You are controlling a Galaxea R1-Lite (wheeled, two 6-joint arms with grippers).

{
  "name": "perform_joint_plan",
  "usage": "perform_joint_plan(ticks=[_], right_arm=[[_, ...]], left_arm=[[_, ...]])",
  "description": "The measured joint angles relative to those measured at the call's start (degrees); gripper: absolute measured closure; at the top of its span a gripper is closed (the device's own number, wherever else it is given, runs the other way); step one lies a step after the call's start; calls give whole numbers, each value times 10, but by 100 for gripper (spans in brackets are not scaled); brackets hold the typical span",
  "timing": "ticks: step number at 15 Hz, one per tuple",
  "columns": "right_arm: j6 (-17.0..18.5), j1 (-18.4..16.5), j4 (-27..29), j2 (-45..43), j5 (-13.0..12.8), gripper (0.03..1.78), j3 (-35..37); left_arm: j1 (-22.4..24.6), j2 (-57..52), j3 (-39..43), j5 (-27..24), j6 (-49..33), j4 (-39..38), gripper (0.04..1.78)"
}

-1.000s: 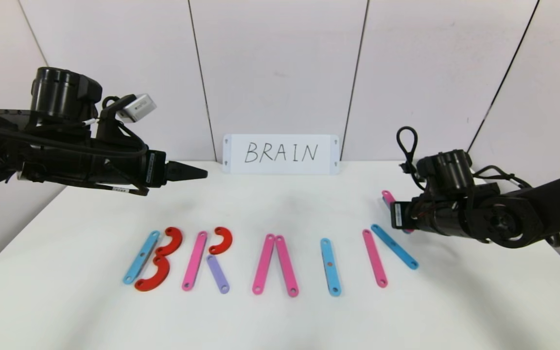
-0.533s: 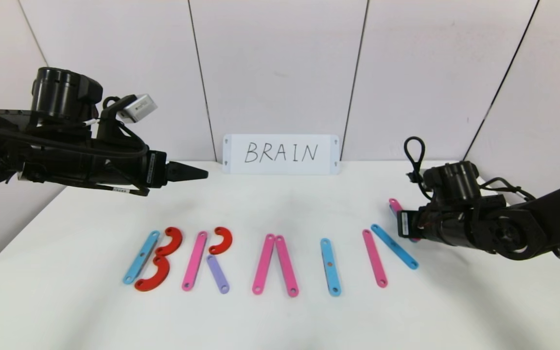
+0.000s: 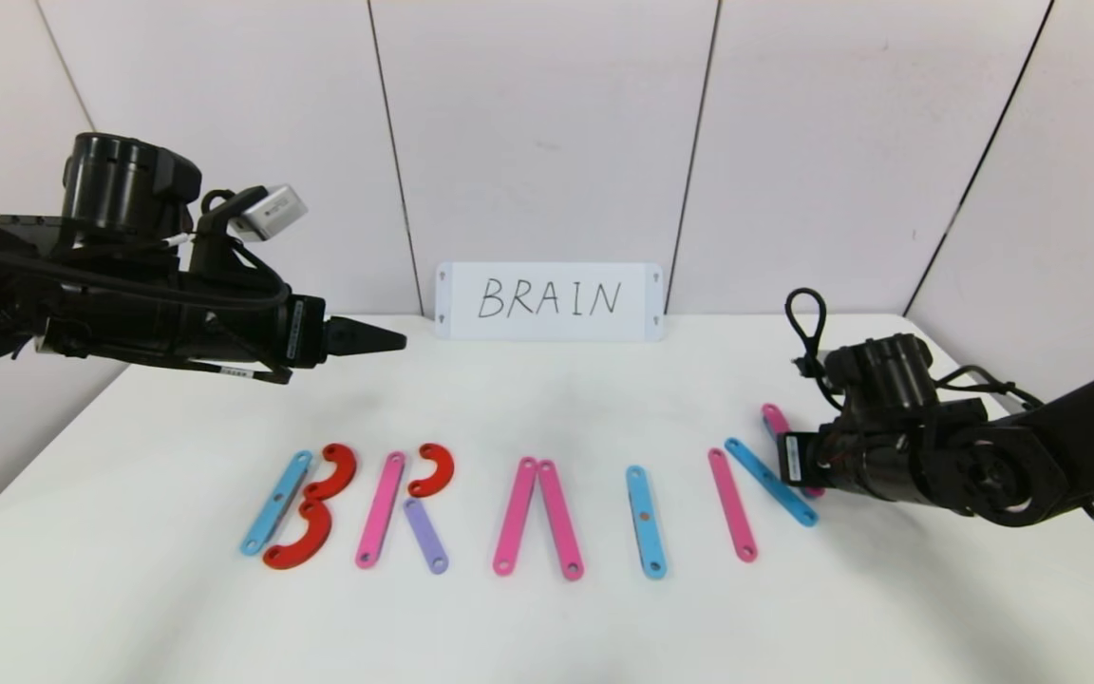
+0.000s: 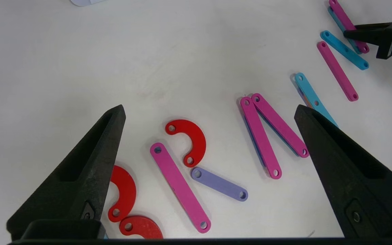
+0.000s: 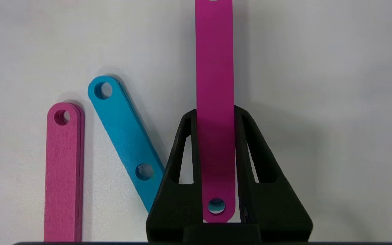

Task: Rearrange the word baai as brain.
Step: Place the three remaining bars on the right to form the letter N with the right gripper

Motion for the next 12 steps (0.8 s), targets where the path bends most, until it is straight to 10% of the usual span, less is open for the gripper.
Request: perform_joint_plan(ticks=[12], right_arm=[[2,10,-32,-30,4,151,61]], left_arm=[[0,1,0,0,0,0,8]])
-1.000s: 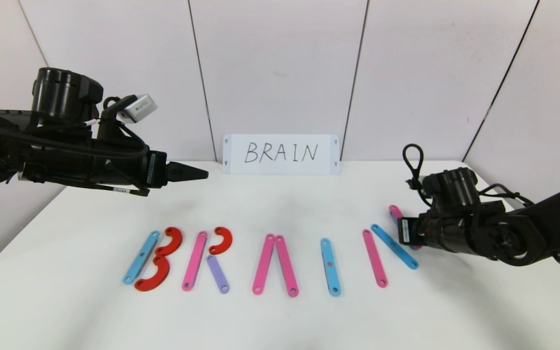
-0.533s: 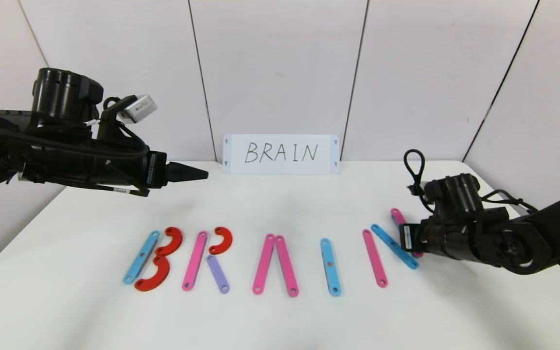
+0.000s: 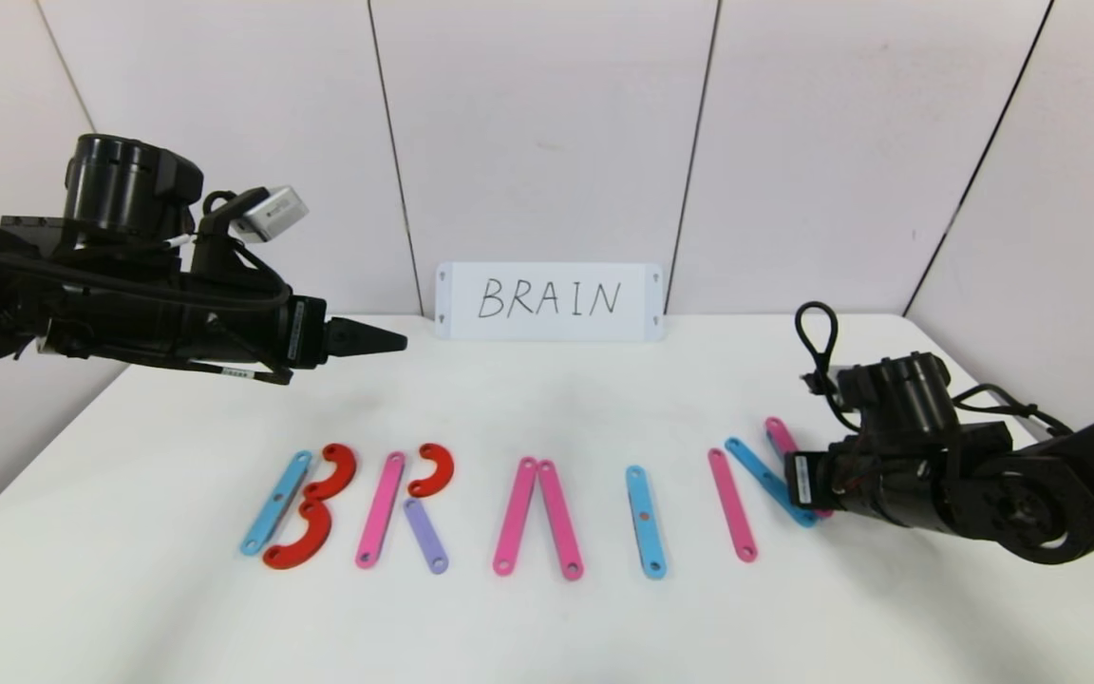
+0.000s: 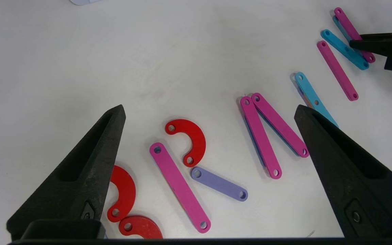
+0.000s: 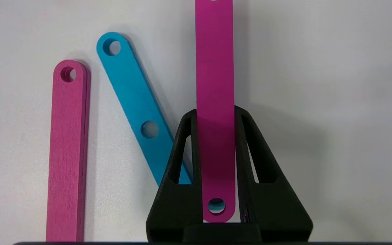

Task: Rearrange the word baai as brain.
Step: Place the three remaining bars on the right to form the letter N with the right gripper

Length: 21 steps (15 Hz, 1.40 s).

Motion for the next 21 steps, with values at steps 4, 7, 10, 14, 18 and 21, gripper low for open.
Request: perform_joint_plan(ticks=[4,7,10,14,18,21], right_arm=[[1,4,0,-10,0,151,11],[10,10,0,-18,1,151,23],[21,20,4,-25,2,151,29],[21,22,1,-28,0,151,39],[23,19,0,-30,-5,151,41],[28,18,0,-33,-6,151,45]], left_arm=[[0,0,0,0,0,0,8],[0,0,0,0,0,0,8],[-1,0,0,0,0,0,8],[-1,0,0,0,0,0,8],[-3,0,1,0,0,0,8],[-3,1,1,1,0,0,8]])
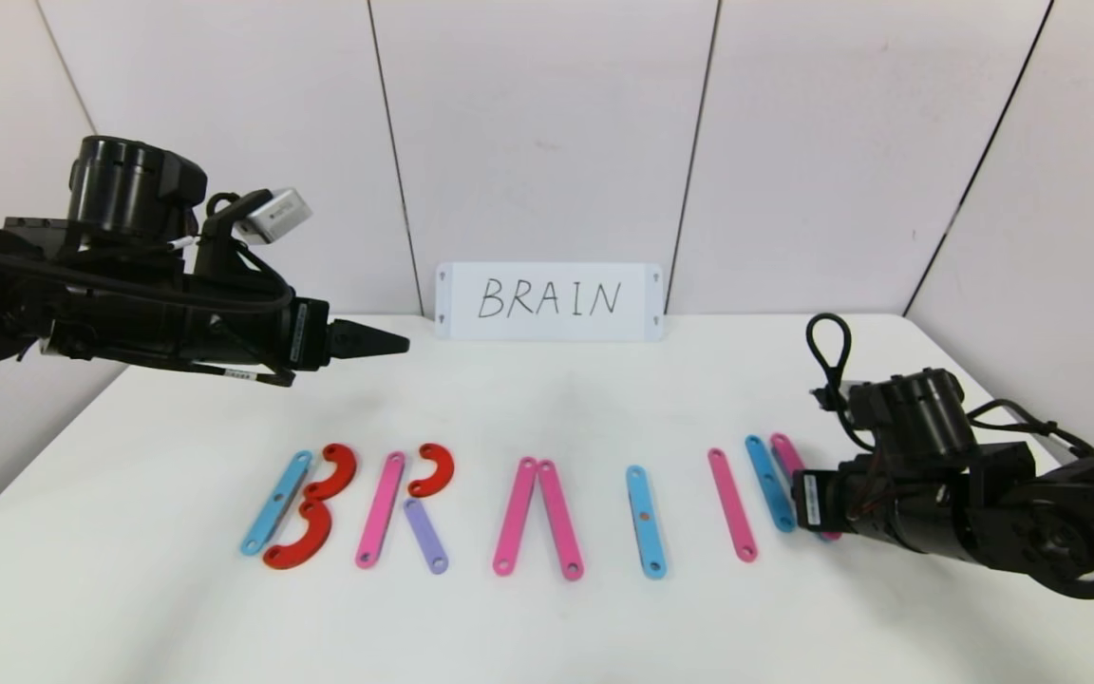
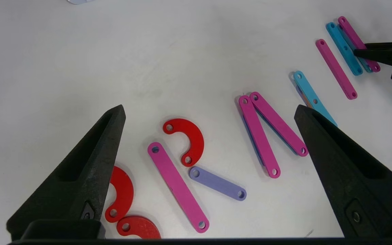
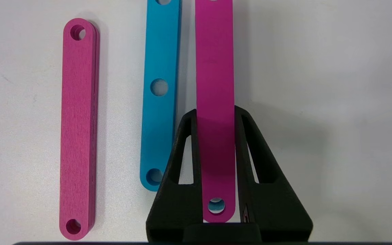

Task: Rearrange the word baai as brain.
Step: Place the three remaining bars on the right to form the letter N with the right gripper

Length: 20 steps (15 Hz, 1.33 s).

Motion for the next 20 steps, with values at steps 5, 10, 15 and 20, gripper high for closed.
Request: perform_joint_plan(ticks=[5,10,15,20], right_arm=[[3,-1,0,-8,1,151,5],[13,-5,0,-10,1,126,5],[13,-9,0,-13,0,45,5],[10,-6,9,-30,10,8,-17]], left_arm=[[0,0,0,0,0,0,8],[0,1,0,0,0,0,8],[-3,1,1,0,0,0,8],[-4,1,1,0,4,0,8]])
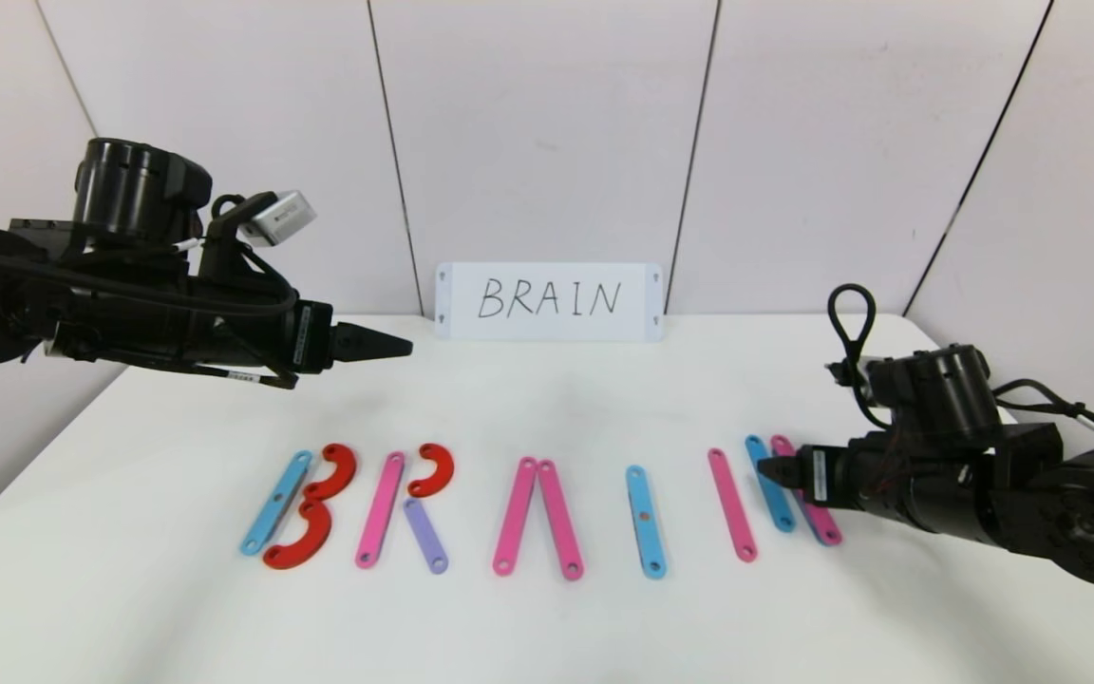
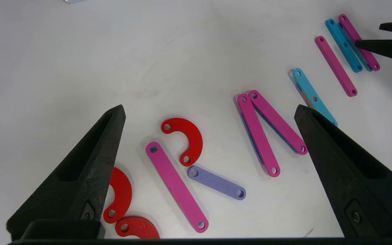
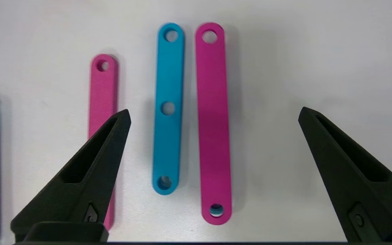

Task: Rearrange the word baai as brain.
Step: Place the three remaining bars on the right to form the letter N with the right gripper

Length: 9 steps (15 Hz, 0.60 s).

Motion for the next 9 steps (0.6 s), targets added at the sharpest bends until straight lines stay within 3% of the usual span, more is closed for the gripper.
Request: perform_joint_plan(ticks=[4,9], right_arm=[[-3,35,29,4,6,7,-51],[-4,44,73,40,42,7,-130]], left_arm=[[0,0,0,1,0,0,8],[0,0,-1,0,1,-1,8]])
